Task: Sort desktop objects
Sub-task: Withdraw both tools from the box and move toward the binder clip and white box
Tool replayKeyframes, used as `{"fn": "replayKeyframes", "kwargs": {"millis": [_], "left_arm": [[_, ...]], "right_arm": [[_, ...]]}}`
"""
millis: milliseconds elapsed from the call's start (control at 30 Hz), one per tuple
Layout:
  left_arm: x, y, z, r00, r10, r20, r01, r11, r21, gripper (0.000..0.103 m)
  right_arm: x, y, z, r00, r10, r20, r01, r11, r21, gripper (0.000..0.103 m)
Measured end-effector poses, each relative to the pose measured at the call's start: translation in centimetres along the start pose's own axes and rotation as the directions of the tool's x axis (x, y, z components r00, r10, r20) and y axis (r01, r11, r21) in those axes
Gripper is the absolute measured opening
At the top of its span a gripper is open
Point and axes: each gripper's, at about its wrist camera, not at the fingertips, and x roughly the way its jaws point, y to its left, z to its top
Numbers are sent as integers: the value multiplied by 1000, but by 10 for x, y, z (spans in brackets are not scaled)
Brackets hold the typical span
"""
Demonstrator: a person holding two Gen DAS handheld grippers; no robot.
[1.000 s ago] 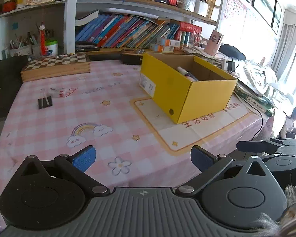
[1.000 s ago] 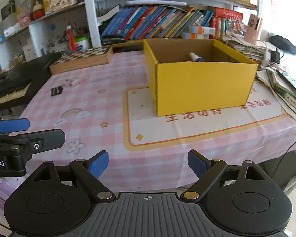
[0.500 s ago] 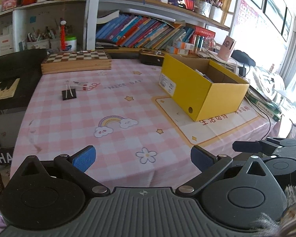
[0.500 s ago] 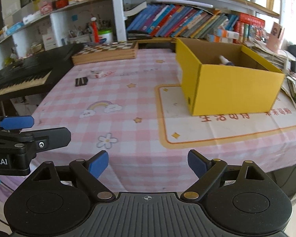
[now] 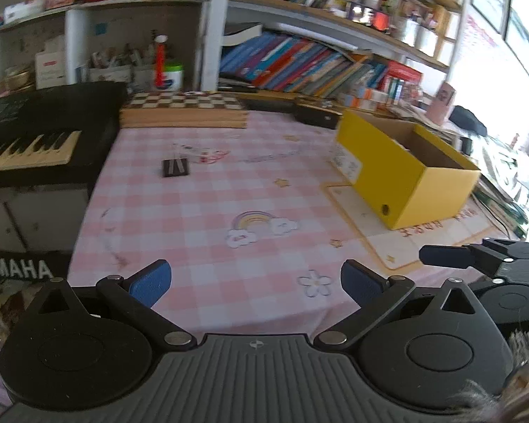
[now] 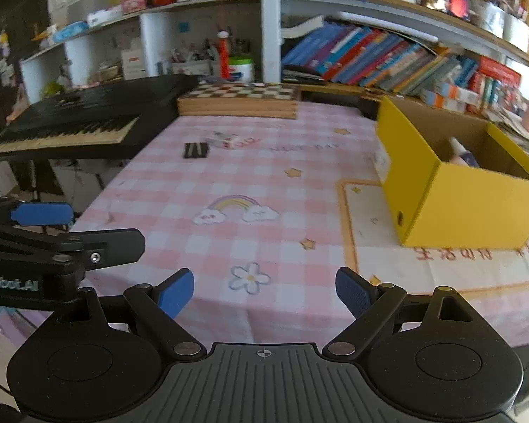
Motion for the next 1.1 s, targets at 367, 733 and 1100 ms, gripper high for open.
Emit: {"fn": "replayKeyframes", "kwargs": {"millis": [367,733,1100], "left_arm": [[11,15,7,1000,27,-5,-27,998,-48,103],[47,31,27,996,81,-38,-85,990,-116,103],[96,39,53,988,144,-60,-153,974,-168,103]], "right_arm": [[20,10,14,998,54,-10,-55,997,-55,90],[59,-3,42,994,105,-26,-107,991,-76,90],[107,-28,72,988,145,-55,-149,986,-73,90]]}}
